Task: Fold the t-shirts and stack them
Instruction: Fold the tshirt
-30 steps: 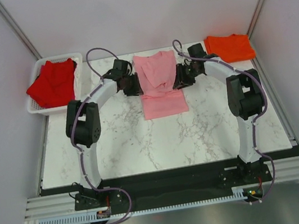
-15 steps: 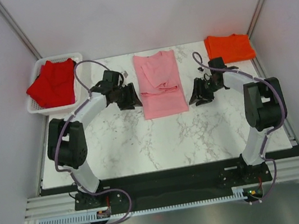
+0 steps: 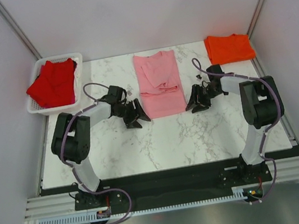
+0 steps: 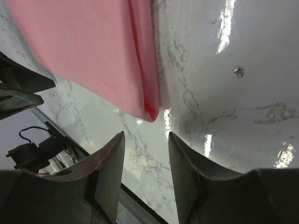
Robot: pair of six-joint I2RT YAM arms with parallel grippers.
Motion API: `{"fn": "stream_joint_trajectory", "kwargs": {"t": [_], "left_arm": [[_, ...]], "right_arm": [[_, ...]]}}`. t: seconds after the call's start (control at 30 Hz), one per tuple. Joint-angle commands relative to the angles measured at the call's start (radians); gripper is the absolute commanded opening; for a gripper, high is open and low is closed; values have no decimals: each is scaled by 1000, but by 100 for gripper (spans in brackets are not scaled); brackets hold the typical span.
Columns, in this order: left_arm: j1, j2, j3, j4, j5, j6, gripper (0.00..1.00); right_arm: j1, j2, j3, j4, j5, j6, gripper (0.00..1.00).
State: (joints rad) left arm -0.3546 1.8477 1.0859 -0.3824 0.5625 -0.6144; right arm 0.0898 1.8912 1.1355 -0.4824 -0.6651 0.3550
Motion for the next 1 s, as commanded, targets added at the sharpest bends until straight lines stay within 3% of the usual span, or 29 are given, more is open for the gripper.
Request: {"fn": "stream_joint_trajectory", "kwargs": {"t": [0.0,0.43,0.63,0.7,0.8,0.87,0.9,0.97], "left_arm": [[6,28,49,51,36,-31,67],[6,126,121,51,19,-22,61],[6,150,129,65,27,-31,40],[6,151,126,68,30,-34,24],[5,151,123,68,31,-33,14],[6,143,121,66,28,-30,3],[6,137,124,62,25,-25,2],[8,117,126,56,19,-16,2]], "right_arm": [[-1,37,33,41,-34,27,51],[1,134,95,54,-42,51,48],[1,160,89,59,-42,62,40],[2,155,81,59,-45,65,36],[1,143,61,62,-57,67,30],[2,126,37,71,-67,73,18],[-1,120,29,82,-70,78,7],[-1,94,1,91,-79,84,1]]}}
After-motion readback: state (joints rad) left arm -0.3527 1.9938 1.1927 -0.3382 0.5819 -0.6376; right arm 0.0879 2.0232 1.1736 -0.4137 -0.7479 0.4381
